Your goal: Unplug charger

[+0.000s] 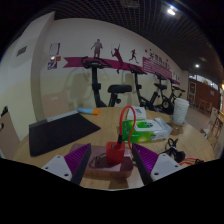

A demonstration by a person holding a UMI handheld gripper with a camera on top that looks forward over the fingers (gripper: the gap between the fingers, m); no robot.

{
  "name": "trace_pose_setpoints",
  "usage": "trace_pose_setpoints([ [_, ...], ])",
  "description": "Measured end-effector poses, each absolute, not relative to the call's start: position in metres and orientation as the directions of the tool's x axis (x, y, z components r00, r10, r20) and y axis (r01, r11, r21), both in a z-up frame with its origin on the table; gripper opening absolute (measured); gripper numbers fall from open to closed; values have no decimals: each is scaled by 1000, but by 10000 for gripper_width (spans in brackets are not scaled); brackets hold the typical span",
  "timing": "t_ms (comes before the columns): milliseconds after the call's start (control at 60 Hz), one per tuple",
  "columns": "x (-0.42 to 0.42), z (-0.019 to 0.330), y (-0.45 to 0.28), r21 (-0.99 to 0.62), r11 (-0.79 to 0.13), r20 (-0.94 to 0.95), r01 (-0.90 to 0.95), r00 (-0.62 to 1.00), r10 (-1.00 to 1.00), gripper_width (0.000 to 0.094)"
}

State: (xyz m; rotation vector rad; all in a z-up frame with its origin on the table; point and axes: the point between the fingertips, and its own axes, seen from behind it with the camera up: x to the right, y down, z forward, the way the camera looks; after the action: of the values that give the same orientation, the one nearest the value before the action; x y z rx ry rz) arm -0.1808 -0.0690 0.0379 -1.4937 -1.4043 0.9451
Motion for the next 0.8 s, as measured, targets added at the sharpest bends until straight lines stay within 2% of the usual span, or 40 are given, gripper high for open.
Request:
trace_pose_setpoints([
  [200,-194,37,-72,-937,-25,5,350,85,996,817],
  [350,-198,33,-72,-928,-53,-19,369,95,995,691],
  [417,-197,30,-56,-921,-59,1,386,153,988,245],
  [483,-199,29,-57,-917,-72,-12,393,153,988,159],
  [550,-198,32,-57,-914,-90,-24,396,167,986,138],
  [567,-197,35,-56,-915,-102,-37,391,170,985,134],
  [600,-199,66,-50,-943,-116,-59,312,187,981,132],
  [650,-202,115,-34,-970,-81,-31,231,213,977,131],
  [700,-206,155,-27,-970,-139,-93,198,223,970,131],
  [733,-199,173,-22,-966,-173,-128,191,227,966,130],
  [800,-191,195,2,-963,-168,-114,211,245,963,138],
])
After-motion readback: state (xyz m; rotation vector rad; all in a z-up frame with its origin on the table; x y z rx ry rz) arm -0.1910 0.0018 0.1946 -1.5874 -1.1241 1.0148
